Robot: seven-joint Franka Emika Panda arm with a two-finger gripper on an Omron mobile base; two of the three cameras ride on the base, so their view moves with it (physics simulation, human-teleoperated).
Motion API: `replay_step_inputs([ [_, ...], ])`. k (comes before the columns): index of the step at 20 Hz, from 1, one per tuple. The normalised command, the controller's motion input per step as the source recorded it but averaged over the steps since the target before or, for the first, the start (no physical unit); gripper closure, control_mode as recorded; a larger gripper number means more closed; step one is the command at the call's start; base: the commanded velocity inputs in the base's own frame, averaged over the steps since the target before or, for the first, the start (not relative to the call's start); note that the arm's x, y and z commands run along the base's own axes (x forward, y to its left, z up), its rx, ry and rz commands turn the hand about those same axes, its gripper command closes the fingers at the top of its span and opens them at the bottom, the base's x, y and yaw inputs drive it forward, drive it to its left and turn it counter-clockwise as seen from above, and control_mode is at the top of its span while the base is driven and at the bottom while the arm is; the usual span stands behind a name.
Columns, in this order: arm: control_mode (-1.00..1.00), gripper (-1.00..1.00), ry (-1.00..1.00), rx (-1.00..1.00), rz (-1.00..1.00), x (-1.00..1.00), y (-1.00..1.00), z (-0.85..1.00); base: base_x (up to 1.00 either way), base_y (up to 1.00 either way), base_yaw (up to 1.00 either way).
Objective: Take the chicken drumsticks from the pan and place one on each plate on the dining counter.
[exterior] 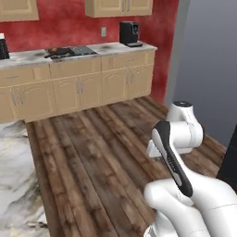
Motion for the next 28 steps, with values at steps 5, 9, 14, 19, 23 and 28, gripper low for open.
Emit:
replay_step_inputs([
  [5, 1.0, -1.0, 0.0, 0.0, 0.0, 0.0, 0.0, 0.0, 1.0, -0.13, 0.23],
  [9, 1.0, -1.0, 0.0, 0.0, 0.0, 0.0, 0.0, 0.0, 1.0, -0.15, 0.14],
  [14, 1.0, -1.0, 0.0, 0.0, 0.0, 0.0, 0.0, 0.0, 1.0, -0.16, 0.1],
  [19, 1.0, -1.0, 0.0, 0.0, 0.0, 0.0, 0.0, 0.0, 1.0, -0.16, 0.1],
  [23, 1.0, -1.0, 0.0, 0.0, 0.0, 0.0, 0.0, 0.0, 1.0, -0.28, 0.04],
  [28, 1.0, -1.0, 0.0, 0.0, 0.0, 0.0, 0.0, 0.0, 1.0, -0.3, 0.06],
])
